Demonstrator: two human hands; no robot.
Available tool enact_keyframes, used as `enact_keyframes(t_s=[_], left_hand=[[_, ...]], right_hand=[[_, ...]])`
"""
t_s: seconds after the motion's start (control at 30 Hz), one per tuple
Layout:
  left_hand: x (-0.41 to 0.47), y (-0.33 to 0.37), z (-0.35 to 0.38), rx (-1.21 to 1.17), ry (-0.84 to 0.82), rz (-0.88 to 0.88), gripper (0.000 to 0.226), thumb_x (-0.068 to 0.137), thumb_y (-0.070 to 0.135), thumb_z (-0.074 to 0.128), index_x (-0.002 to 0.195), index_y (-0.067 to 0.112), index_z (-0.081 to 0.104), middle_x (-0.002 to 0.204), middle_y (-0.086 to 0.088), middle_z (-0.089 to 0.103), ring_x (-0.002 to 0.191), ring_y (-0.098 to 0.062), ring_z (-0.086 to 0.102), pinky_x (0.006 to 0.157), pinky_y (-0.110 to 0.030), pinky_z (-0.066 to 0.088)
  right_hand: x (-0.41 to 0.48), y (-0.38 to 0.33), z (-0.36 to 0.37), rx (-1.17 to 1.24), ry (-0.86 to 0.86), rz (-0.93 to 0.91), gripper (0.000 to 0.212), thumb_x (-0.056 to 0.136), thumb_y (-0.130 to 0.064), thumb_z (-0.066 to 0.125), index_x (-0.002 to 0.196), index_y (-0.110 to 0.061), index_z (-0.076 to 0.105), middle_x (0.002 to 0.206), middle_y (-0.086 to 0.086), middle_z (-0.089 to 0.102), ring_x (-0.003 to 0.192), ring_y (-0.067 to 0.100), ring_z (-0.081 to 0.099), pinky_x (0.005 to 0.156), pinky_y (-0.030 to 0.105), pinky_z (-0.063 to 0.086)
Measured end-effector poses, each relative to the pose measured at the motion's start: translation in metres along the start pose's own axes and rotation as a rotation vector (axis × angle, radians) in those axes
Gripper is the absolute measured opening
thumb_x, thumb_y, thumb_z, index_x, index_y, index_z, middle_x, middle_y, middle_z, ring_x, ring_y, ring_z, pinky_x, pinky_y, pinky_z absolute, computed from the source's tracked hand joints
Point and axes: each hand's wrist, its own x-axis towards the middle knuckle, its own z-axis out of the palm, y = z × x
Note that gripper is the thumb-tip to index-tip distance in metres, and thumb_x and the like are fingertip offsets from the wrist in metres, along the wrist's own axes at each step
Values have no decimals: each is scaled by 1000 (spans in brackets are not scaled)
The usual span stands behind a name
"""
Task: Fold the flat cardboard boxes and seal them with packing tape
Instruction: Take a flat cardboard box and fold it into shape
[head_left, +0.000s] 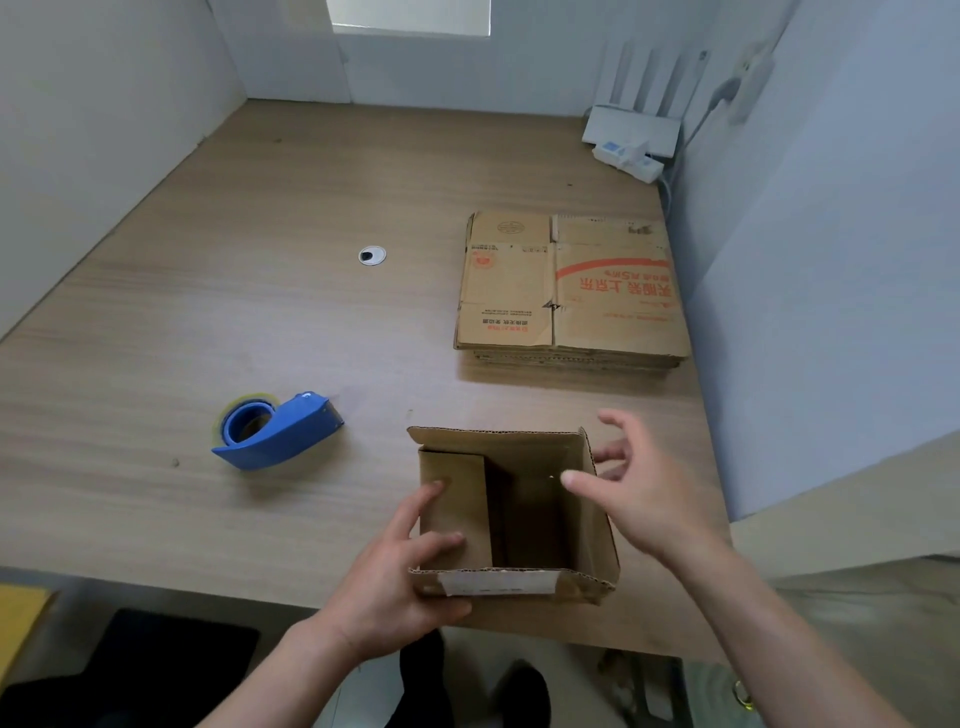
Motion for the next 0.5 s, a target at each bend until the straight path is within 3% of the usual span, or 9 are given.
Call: enact_keyframes(t_s=[0.07, 0.1, 0.17, 0.2, 0.3, 0.37, 0.43, 0.5], left_hand=[[1, 0, 0, -6, -4, -14, 63, 61, 58, 79, 117, 30, 71, 160, 28, 10, 138, 13, 29, 108, -27, 42], [0, 0, 0, -6, -9, -19, 63, 62, 58, 79, 118, 30, 71, 159, 28, 10, 138, 11, 29, 109, -26, 42], [-1, 1, 0, -13, -21, -19, 64, 63, 57, 78, 120, 30, 70, 159, 28, 9, 139, 13, 27, 111, -23, 38], [-2, 1, 2, -20, -25, -17, 64, 63, 56, 78, 121, 29, 69, 159, 28, 9, 139, 13, 25, 112, -21, 36], [-2, 2, 5, -89, 8, -32, 64, 64, 57, 79, 119, 26, 70, 159, 25, 14, 142, 10, 23, 113, -19, 32], [0, 6, 4, -197, 43, -86, 59, 68, 60, 76, 118, 28, 68, 156, 28, 20, 142, 8, 27, 112, -23, 36], [2, 11, 4, -269, 93, -148, 60, 71, 60, 75, 123, 35, 58, 154, 29, 21, 140, 3, 33, 107, -29, 45], [3, 13, 5, -277, 155, -235, 80, 68, 53, 81, 135, 41, 40, 154, 28, 15, 131, 1, 43, 101, -33, 50]], right_hand=[[22, -16, 1, -169, -30, -11, 32, 87, -42, 72, 114, -31, 58, 101, -11, 61, 92, 10, 61, 80, 33, 53], [32, -21, 4, -239, -6, -7, 24, 89, -46, 68, 100, -25, 65, 93, -7, 66, 87, 12, 63, 80, 38, 56], [51, -28, 6, -238, 61, 53, 38, 90, -51, 64, 78, -15, 64, 74, 4, 70, 70, 19, 67, 73, 43, 58], [58, -32, 7, -167, 86, 124, 41, 91, -51, 64, 77, -13, 62, 71, 7, 70, 65, 21, 68, 68, 42, 59], [59, -30, 18, 246, 81, 281, 34, 95, -49, 60, 100, -16, 60, 80, 9, 71, 62, 18, 69, 56, 34, 57], [41, -12, 36, 393, 35, 218, 25, 98, -44, 58, 106, -20, 56, 94, 9, 71, 77, 17, 73, 67, 39, 62], [17, 10, 47, 362, -38, 95, 13, 98, -28, 61, 109, -23, 57, 105, 5, 69, 92, 17, 71, 81, 43, 61], [6, 26, 44, 495, -117, 87, 21, 96, -7, 59, 112, -20, 56, 111, 8, 69, 98, 19, 70, 79, 38, 60]])
